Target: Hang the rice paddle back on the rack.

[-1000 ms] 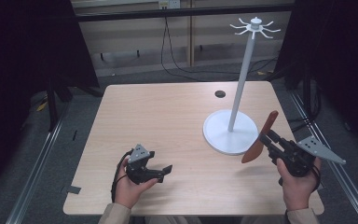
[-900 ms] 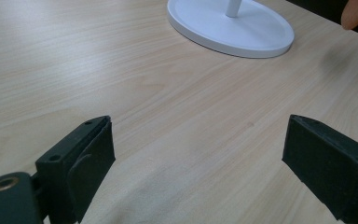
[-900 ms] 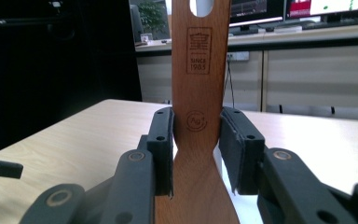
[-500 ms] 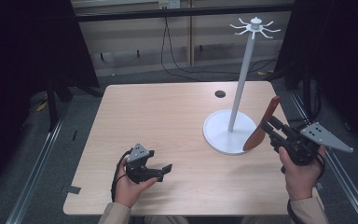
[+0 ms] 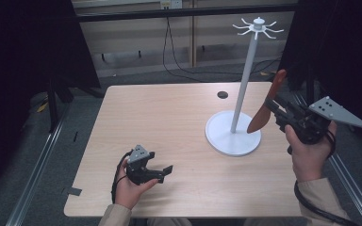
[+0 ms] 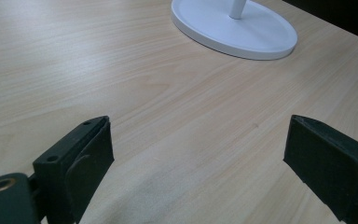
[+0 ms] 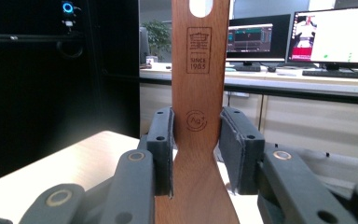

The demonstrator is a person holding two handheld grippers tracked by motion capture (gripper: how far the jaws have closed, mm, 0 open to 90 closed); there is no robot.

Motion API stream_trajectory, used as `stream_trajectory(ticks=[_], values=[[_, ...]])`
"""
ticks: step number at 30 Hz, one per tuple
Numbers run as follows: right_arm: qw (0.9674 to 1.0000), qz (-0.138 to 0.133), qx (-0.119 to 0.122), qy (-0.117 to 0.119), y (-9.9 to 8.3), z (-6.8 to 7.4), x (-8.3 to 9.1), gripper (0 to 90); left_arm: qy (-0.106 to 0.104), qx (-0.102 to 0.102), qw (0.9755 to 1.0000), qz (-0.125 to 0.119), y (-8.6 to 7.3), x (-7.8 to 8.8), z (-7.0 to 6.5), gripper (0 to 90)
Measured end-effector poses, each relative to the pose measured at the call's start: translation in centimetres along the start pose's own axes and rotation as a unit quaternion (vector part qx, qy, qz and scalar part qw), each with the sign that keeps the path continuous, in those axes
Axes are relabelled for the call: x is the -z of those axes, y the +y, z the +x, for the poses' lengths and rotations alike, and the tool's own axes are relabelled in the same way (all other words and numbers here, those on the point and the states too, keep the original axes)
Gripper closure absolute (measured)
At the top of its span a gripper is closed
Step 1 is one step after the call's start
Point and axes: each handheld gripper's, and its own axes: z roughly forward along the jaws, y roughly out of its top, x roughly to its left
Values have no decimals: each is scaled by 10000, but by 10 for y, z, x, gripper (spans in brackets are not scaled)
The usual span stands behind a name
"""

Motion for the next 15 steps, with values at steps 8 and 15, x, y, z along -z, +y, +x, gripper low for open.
stream_trajectory(ticks=[8,15], values=[[10000,-37,52,2,22,-7,-12,669,-13,11,10000,1,0,-1,-2,80],[9999,-32,116,-10,35,-13,-18,669,7,23,10000,8,0,0,0,80]])
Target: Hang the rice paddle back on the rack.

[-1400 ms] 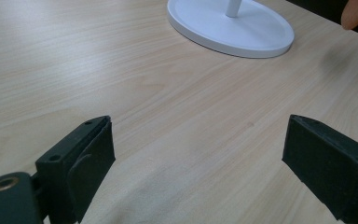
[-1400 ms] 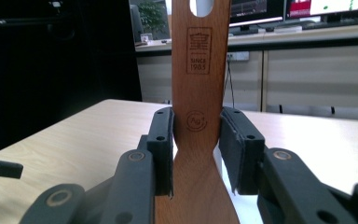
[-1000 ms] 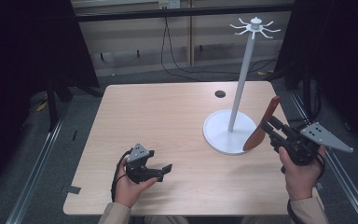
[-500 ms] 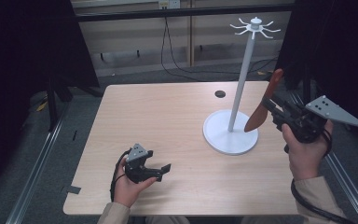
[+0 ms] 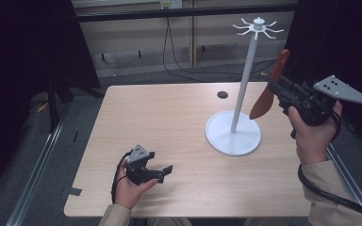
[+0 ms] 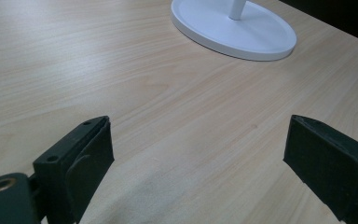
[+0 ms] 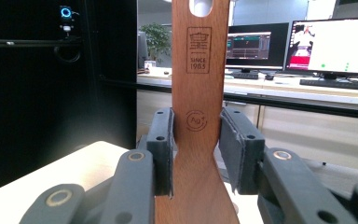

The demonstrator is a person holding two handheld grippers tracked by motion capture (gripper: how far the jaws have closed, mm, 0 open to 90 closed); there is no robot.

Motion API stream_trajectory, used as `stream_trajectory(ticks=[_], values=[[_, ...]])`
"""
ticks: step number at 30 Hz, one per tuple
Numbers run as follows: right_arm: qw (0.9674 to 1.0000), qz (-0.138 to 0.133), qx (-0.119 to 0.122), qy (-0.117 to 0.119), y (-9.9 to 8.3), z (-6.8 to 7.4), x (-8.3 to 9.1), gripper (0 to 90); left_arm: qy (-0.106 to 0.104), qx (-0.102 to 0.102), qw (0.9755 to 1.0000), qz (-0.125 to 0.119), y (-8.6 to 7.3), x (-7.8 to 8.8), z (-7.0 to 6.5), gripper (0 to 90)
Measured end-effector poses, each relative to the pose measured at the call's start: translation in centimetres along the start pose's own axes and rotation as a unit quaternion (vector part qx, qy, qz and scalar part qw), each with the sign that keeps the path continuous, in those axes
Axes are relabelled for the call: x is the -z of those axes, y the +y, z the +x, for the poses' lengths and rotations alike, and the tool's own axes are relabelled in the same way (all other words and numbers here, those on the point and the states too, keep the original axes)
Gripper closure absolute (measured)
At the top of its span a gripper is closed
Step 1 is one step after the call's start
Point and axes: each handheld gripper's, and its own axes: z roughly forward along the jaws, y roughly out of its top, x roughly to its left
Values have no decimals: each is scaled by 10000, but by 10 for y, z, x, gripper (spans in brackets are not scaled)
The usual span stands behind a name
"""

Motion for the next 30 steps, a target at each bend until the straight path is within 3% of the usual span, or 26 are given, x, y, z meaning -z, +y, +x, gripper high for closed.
stream_trajectory(ticks=[17,30], values=[[9999,88,73,77,25,-6,-25,668,11,68,10000,-15,-1,1,3,81],[9998,172,34,62,22,-11,-40,668,-9,88,10000,-35,-1,1,4,68]])
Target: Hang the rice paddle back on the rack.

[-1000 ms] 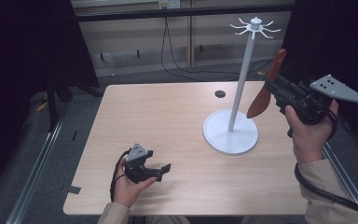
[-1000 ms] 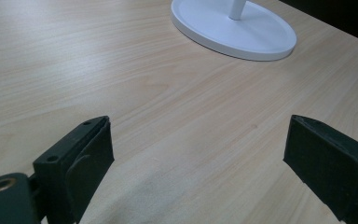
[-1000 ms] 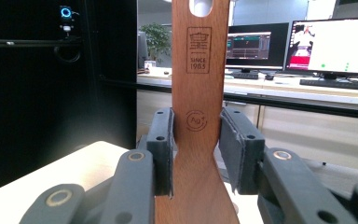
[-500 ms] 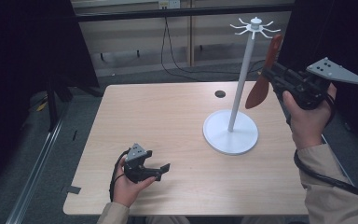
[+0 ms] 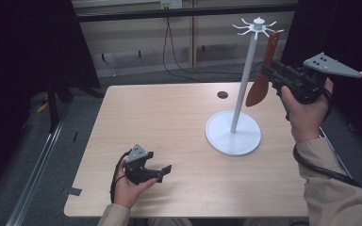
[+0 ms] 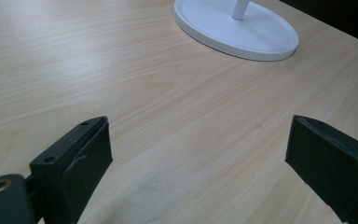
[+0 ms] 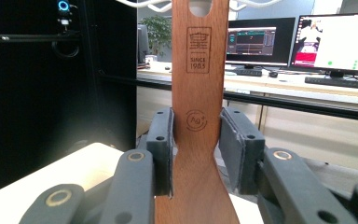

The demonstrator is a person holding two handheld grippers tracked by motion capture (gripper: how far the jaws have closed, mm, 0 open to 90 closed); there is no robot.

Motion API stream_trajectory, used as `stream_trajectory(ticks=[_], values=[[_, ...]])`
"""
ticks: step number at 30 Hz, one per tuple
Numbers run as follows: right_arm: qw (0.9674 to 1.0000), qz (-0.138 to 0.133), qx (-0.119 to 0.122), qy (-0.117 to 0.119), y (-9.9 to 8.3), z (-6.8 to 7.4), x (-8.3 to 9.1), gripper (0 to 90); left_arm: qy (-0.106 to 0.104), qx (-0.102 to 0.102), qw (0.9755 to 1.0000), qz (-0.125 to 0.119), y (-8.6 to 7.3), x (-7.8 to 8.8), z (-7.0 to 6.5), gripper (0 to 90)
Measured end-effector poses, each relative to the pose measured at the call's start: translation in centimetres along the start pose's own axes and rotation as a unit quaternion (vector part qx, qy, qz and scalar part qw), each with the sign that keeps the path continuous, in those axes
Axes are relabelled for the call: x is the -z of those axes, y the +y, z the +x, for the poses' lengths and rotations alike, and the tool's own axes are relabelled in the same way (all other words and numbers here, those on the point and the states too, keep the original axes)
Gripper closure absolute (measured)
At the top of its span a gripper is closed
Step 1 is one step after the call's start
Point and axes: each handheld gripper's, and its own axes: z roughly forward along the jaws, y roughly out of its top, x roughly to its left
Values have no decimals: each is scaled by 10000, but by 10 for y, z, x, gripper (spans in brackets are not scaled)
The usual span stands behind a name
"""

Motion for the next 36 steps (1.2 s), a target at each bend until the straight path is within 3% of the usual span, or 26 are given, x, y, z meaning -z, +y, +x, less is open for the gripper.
stream_trajectory(ticks=[7,15,19,27,36], values=[[10000,31,-36,28,-4,-2,-7,667,27,-19,10000,18,0,0,2,68],[9998,-122,-103,81,-9,-1,-6,658,24,-15,10000,38,0,1,1,69],[9997,-99,-184,110,-10,0,-6,574,42,-65,10000,59,0,1,1,69],[9999,-114,-106,-19,-14,3,-2,456,73,-68,9999,87,0,4,0,69],[9999,50,-50,-118,-29,6,17,345,69,-82,9999,99,0,4,-3,69]])
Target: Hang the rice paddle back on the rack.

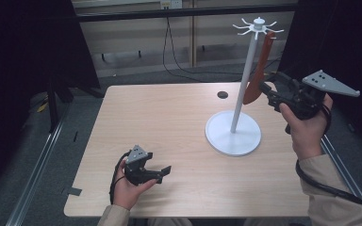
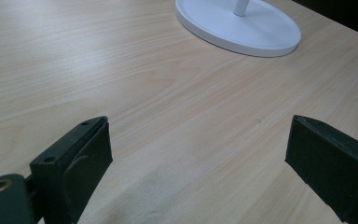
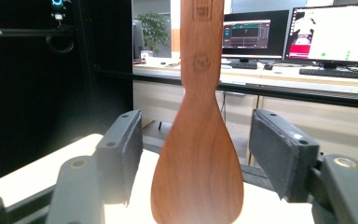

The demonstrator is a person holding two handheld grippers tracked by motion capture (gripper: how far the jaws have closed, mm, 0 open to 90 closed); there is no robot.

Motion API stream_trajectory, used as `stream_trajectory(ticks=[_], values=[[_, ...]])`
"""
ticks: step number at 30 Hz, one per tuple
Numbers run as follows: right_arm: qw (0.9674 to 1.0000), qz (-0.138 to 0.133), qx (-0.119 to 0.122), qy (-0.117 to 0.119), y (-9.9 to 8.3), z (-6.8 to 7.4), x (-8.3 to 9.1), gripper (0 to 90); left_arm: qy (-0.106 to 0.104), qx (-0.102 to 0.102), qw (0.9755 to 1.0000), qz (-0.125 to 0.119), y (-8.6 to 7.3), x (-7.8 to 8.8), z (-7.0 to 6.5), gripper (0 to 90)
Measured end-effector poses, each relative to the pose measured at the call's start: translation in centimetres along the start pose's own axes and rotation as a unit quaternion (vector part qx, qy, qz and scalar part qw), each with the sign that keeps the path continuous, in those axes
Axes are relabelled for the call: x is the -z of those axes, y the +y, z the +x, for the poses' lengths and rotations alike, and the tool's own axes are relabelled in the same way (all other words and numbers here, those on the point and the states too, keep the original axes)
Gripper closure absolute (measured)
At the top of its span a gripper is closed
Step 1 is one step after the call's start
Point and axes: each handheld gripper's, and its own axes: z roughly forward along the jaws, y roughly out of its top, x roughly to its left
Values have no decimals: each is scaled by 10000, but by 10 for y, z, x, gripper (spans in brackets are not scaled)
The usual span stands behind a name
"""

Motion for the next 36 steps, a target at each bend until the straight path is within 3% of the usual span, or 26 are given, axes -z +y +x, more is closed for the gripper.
stream_trajectory(ticks=[8,21,27,36], values=[[9999,113,42,17,-13,5,12,296,4,30,10000,-90,1,1,-1,62],[9993,345,-67,101,-54,17,25,210,-75,-4,9999,-139,1,3,-3,34],[9987,497,-49,139,-71,20,30,181,-98,-141,9998,-121,1,4,-4,30],[9980,620,-97,121,-92,23,37,155,-132,-164,9996,-174,1,6,-4,29]])
